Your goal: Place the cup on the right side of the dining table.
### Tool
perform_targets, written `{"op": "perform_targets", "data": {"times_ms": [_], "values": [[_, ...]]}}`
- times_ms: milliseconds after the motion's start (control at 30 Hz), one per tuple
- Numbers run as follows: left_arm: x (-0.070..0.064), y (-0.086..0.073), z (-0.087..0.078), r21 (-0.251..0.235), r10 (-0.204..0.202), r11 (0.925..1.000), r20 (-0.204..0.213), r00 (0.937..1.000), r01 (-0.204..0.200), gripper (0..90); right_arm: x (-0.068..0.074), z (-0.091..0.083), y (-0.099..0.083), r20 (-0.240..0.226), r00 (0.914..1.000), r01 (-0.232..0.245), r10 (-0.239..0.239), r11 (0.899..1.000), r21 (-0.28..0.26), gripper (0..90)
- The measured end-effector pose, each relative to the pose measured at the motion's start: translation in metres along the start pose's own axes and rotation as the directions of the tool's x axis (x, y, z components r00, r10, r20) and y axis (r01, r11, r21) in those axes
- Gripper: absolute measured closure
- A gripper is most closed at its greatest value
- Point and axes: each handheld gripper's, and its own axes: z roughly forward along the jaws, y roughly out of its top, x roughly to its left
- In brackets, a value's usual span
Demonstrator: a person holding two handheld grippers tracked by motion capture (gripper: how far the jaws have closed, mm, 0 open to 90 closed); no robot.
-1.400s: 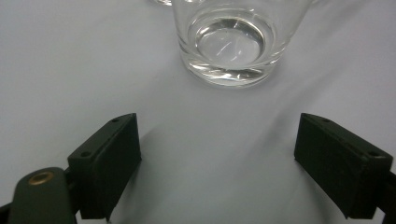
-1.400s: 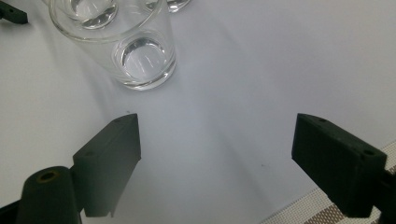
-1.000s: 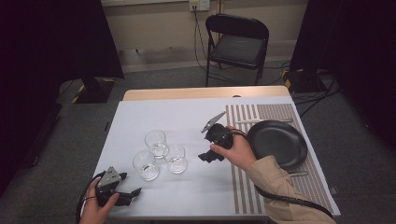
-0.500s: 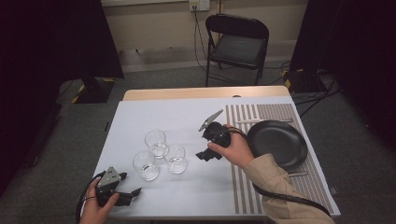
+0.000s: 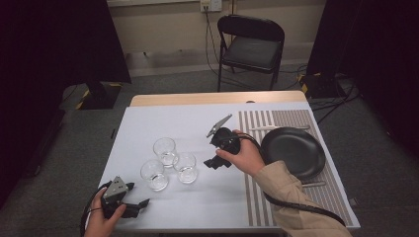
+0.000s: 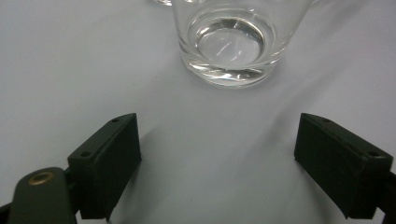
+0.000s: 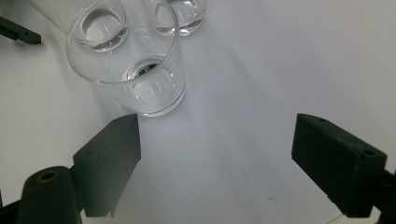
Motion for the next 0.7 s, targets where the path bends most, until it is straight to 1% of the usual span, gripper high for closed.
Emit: {"op": "perform_targets", "data": {"times_ms": [300, 700], "values": [[-0.001, 0.0, 0.0, -0.004, -0.009, 1.0, 0.001, 1.0, 0.009, 13.6, 0.0, 0.001, 0.005, 0.003, 1.0, 0.002, -0.002, 1.0, 0.001, 14.7], [-0.001, 0.0, 0.0, -0.004, -0.007, 1.0, 0.001, 1.0, 0.007, 13.6, 0.0, 0.0, 0.014, 0.001, 1.0, 0.007, -0.007, 1.0, -0.001, 14.7]]}}
